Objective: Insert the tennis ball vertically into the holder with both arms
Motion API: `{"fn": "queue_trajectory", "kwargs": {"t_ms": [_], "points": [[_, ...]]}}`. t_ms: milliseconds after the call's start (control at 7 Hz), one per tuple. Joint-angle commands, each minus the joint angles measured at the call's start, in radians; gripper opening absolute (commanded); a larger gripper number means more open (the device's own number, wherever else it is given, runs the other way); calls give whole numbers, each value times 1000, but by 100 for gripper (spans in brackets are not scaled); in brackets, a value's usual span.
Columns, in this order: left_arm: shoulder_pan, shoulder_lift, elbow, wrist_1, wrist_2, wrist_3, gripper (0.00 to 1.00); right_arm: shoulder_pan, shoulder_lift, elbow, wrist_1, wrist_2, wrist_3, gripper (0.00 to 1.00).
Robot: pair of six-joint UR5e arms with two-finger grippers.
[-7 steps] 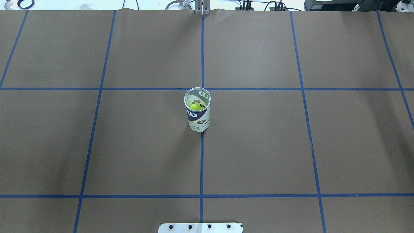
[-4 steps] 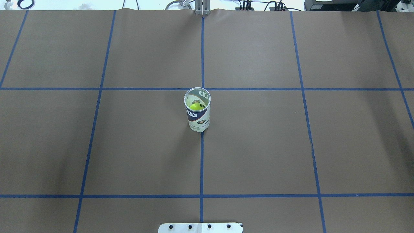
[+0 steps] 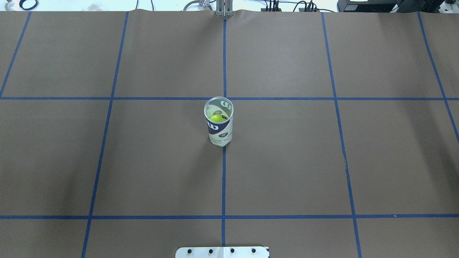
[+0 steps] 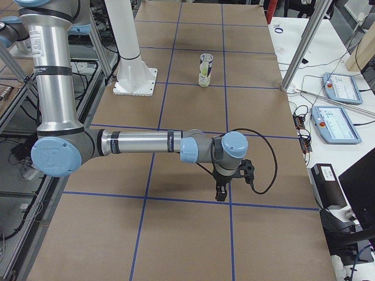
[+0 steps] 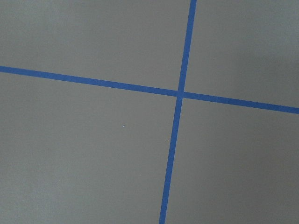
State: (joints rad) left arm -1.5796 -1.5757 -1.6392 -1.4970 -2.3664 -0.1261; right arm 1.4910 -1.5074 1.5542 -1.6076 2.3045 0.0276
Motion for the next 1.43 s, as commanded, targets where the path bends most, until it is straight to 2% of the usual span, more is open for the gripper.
{"fn": "queue_trajectory", "kwargs": {"t_ms": [0, 143, 1286], "points": [[1, 6, -2, 0, 86, 75, 100, 0, -1, 1, 0, 1, 0, 99], [1, 6, 1, 4, 102, 138, 100, 0, -2, 1, 0, 1, 0, 99], [1, 36, -4, 26, 88, 135, 100, 0, -1, 1, -1, 3, 2, 99]]}}
